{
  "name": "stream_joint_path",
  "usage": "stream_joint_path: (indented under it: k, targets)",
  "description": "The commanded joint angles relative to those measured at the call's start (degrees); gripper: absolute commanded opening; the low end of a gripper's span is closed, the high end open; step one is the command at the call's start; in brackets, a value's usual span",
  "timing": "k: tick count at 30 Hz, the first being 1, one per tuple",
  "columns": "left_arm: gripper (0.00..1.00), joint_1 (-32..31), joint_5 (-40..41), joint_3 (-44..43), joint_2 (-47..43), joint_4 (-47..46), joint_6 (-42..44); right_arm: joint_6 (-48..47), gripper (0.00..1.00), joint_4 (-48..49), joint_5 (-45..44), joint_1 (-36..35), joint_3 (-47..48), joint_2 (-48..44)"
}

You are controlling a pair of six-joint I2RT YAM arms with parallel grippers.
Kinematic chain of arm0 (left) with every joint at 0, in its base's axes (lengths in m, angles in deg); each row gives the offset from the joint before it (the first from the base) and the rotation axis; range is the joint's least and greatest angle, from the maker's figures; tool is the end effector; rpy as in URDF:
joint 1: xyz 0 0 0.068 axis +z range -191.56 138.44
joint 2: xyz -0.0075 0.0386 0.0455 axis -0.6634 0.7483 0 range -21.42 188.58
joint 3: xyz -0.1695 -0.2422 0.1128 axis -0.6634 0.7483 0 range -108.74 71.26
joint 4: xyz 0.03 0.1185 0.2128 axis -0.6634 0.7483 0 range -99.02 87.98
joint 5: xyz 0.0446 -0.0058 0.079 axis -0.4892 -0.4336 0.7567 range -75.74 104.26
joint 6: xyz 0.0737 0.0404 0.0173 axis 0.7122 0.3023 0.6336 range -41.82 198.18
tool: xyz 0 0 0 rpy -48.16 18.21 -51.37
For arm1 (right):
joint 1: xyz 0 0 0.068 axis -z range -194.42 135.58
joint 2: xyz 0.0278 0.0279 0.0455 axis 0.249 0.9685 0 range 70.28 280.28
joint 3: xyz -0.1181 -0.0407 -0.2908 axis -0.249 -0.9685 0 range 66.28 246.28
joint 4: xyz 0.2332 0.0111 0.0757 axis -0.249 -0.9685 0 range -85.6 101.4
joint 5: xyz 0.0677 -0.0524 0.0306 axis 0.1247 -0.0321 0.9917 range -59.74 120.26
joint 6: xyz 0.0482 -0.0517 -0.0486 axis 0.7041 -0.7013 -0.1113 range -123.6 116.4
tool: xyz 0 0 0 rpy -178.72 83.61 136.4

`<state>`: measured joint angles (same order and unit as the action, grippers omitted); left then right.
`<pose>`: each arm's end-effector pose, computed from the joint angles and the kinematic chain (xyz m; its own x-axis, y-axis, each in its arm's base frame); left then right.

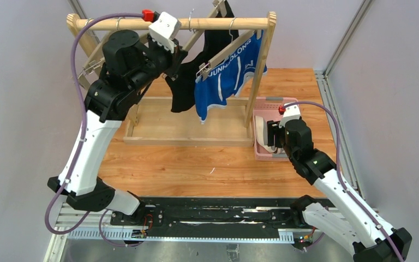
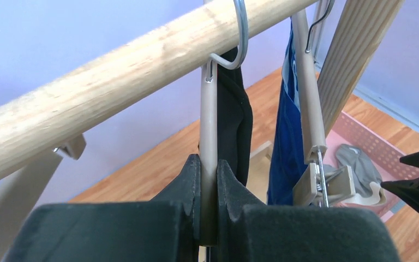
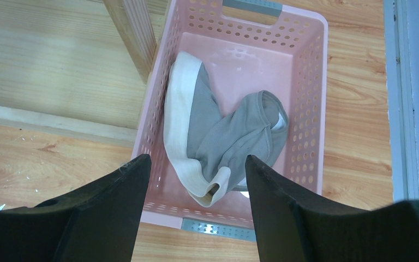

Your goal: Remove the underwear clipped to the hanger

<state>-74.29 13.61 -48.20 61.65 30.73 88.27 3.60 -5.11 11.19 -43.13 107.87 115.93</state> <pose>0.2349 -0.1522 0.5948 0.0478 0.1774 -0.9830 0.5503 0.8166 0.1742 0.1624 0.0609 0.3269 -0.3290 -0.0451 -0.9432 -0.1456 0.9893 0.0035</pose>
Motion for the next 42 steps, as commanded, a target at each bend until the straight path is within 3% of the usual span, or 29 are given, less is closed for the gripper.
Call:
stream_joint_path:
  k: [1,14,24,31,42]
  targets:
    - [0.0,-0.4,1.8,0.6,-2.9,-3.9,1.1,-0.6,0.66,0.6,0.5,0.1,-0.7,-0.4]
    - [0.0,-0.4,5.0,11.3,-9.5,1.0,2.4,-0.9,0.66,1.3,1.2,0.1,-0.3,0.6]
    - [0.0,-0.4,5.7,29.0,-21.7,10.8,-3.5,-0.2,0.69,3.7,4.6,0.1,0.0,2.9]
    - [0.0,-0.4,-4.9,39.9,-29.7,19.5,-9.1,1.4,0.72,4.4,9.1,0.2,1.5,6.1]
    - [0.0,-0.4,-22.6,44.9,-32.4,23.2,-7.4,-0.1,0.73,10.2,31.3,1.2,2.8,4.5]
